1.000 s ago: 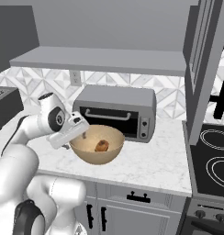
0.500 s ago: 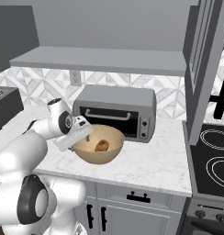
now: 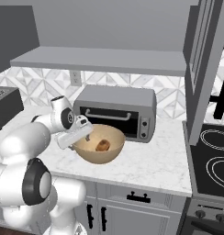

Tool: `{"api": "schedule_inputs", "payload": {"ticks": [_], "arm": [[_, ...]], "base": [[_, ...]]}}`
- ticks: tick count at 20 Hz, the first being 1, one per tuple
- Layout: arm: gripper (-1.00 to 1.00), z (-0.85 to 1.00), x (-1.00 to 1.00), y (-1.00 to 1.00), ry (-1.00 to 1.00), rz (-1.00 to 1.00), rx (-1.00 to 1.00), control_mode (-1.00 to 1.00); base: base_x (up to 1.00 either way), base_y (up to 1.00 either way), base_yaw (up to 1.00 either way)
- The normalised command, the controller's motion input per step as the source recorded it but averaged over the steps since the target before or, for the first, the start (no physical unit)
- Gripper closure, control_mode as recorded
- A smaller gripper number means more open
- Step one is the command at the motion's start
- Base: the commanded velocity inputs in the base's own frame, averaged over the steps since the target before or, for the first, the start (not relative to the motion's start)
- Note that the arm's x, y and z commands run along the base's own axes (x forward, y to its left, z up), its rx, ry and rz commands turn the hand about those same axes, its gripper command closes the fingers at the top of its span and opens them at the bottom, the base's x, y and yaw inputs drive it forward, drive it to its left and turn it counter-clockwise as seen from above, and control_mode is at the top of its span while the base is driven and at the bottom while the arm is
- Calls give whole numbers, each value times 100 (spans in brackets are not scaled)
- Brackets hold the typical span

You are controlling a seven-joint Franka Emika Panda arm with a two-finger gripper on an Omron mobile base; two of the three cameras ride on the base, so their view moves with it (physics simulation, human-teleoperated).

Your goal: Open the cabinet, pick up the bread from the cabinet and place it in the basket. Then move the basket to the dining counter.

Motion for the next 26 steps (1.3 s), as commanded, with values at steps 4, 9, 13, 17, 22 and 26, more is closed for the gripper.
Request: {"api": "schedule_inputs", "payload": {"ticks": [4,9,13,17,22,26], "arm": [[-100,-1,-15,0,1,0,0,-100],[-100,-17,-4,0,0,0,0,-100],[-100,-35,8,0,0,0,0,-100],[-100,-33,3,0,0,0,1,-100],[100,-44,-21,-2,0,0,0,-100],[100,-49,-14,0,0,0,0,-100]], "base": [[0,0,0],[0,0,0],[0,0,0],[0,0,0],[0,0,0],[0,0,0]]}}
